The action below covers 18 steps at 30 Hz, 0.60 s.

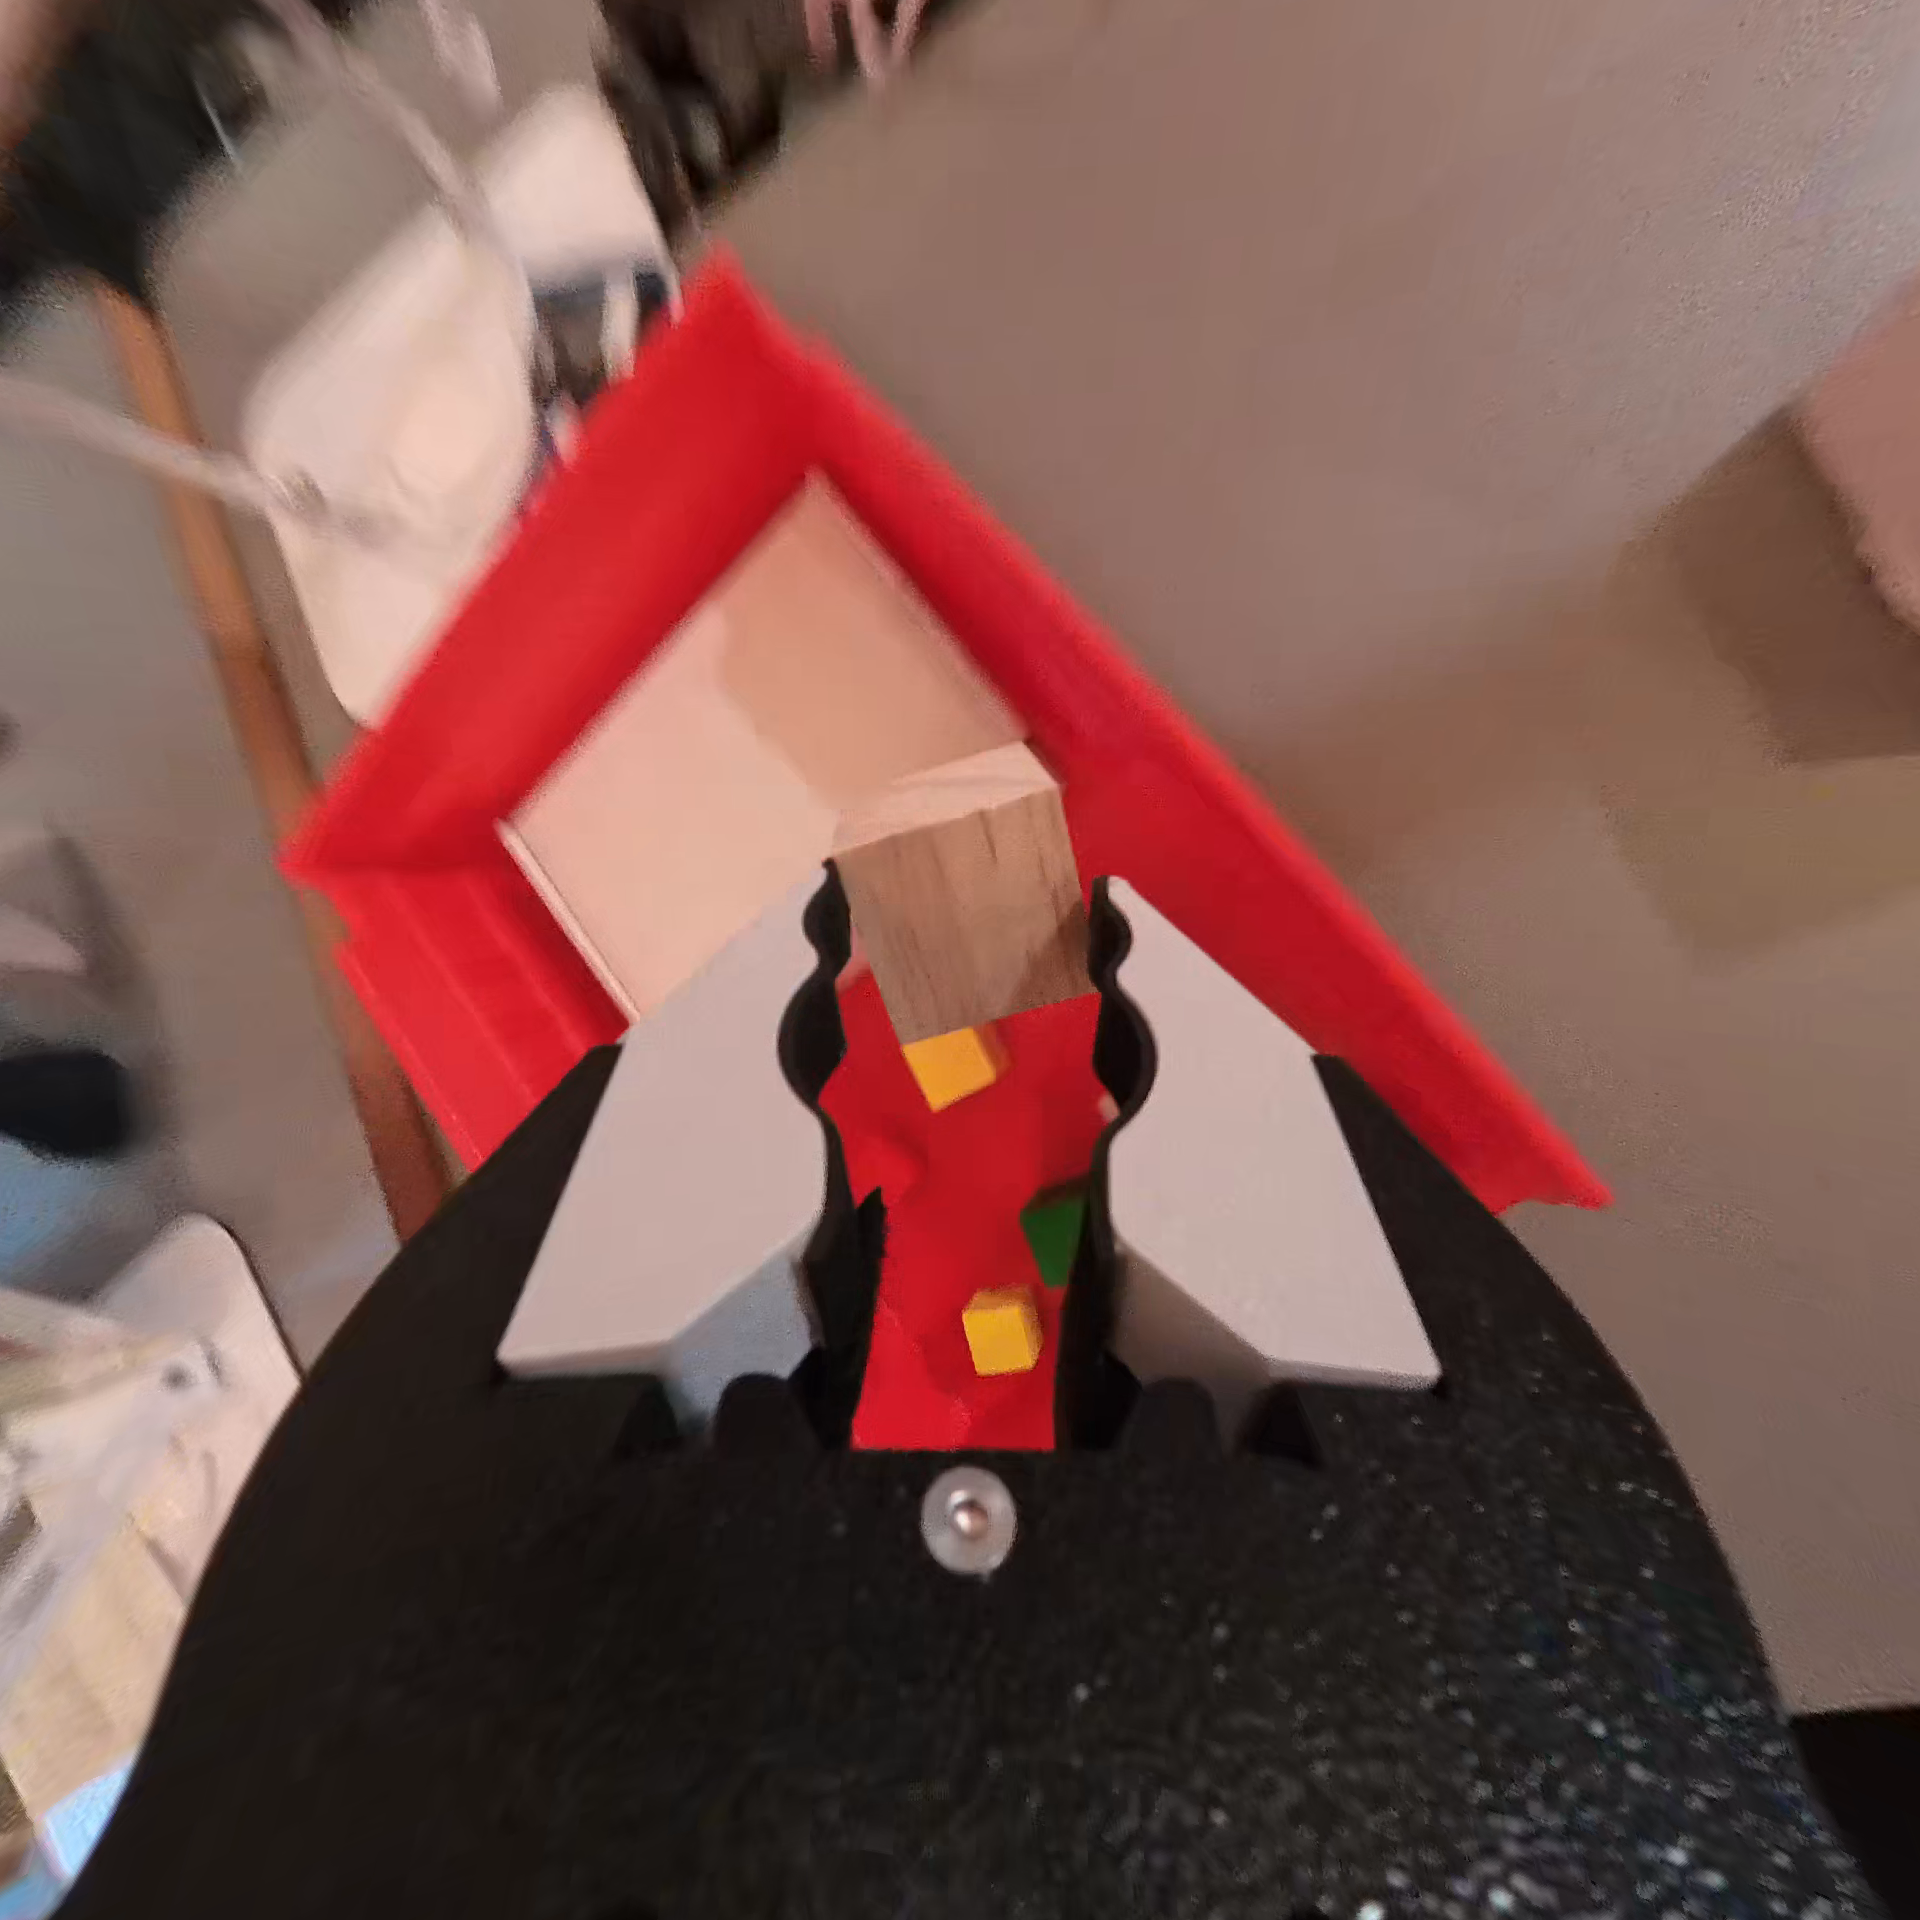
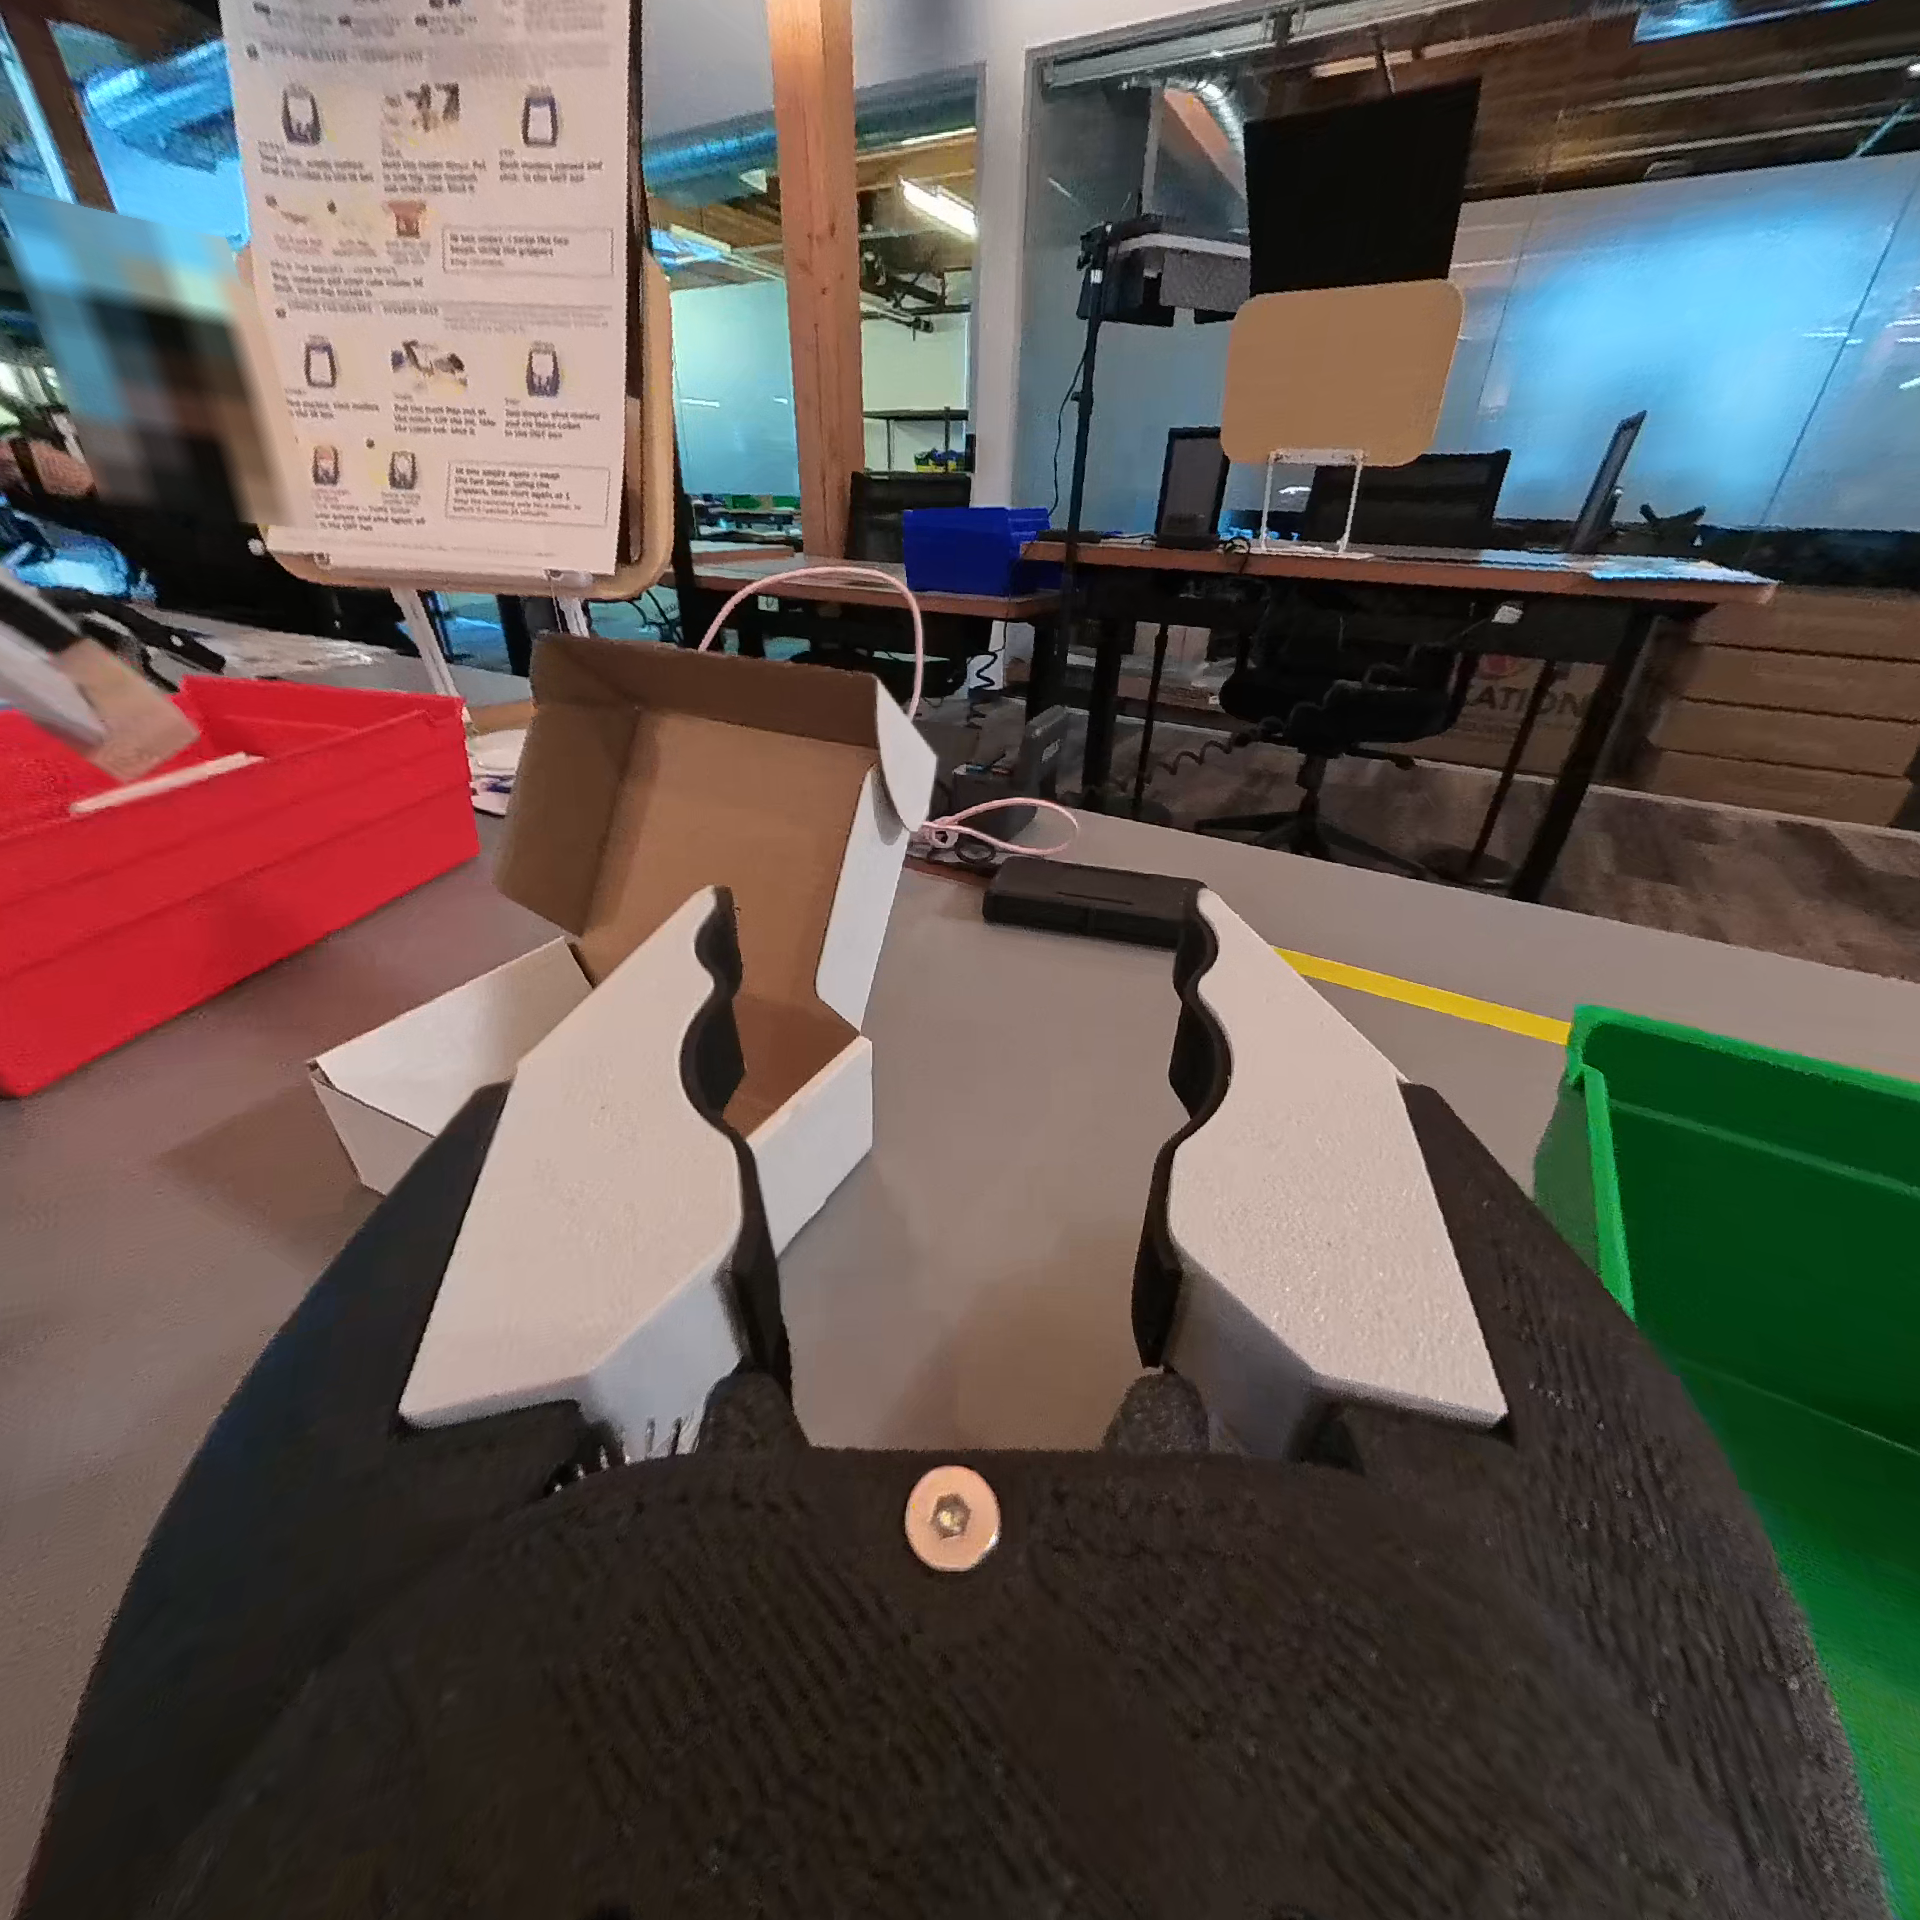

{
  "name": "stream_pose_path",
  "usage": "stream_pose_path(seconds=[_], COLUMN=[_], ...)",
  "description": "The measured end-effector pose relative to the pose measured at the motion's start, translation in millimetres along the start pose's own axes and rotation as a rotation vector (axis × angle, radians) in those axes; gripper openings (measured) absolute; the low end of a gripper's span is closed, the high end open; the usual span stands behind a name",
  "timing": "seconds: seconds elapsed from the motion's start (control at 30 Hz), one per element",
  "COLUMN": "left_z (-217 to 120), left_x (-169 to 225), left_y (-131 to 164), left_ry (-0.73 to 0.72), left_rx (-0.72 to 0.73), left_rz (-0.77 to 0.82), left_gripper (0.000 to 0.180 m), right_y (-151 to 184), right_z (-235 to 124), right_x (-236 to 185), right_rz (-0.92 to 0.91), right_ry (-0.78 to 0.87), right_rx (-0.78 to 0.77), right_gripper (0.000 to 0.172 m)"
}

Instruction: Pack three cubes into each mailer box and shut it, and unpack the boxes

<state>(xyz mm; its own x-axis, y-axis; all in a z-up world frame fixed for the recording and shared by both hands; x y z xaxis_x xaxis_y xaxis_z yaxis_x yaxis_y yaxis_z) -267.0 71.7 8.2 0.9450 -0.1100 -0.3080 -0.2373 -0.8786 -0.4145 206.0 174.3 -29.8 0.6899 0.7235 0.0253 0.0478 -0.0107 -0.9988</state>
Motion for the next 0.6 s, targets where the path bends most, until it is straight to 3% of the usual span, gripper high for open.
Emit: stream_pose_path(seconds=[0.03, 0.13, 0.2, 0.4, 0.6], left_z=[-17.1, -54.7, -62.7, -29.3, 18.6], left_x=[10.1, 62.5, 111.8, 231.7, 280.0], left_y=[-13.0, -55.3, -78.6, -122.2, -148.7], left_ry=[-0.004, 0.037, 0.13, 0.316, 0.459], left_rx=[0.078, 0.265, 0.335, 0.253, 0.096], left_rz=[0.053, 0.265, 0.47, 0.885, 1.033], left_gripper=[0.045, 0.045, 0.045, 0.045, 0.046], right_y=[-0.7, -0.7, -0.1, -1.5, 0.3], right_z=[-0.3, 0.3, 0.7, -1.7, -0.8], right_x=[0.7, 0.3, 0.2, 3.1, 2.3], right_rz=[0.012, 0.03, 0.018, 0.01, 0.018], right_ry=[-0.003, -0.013, -0.009, 0.002, -0.018], right_rx=[0.005, 0.0, -0.013, -0.015, -0.044], right_gripper=[0.084, 0.083, 0.083, 0.083, 0.079])
Point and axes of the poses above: each gripper's, where its closed fingertips meet, z out along the fingers, y out of its underside, x = y × z across the jaws, the point moved 8 cm from there along -z, back along the fingers, and after that the axes turned 6 degrees about -x, right-handed, at the moved point
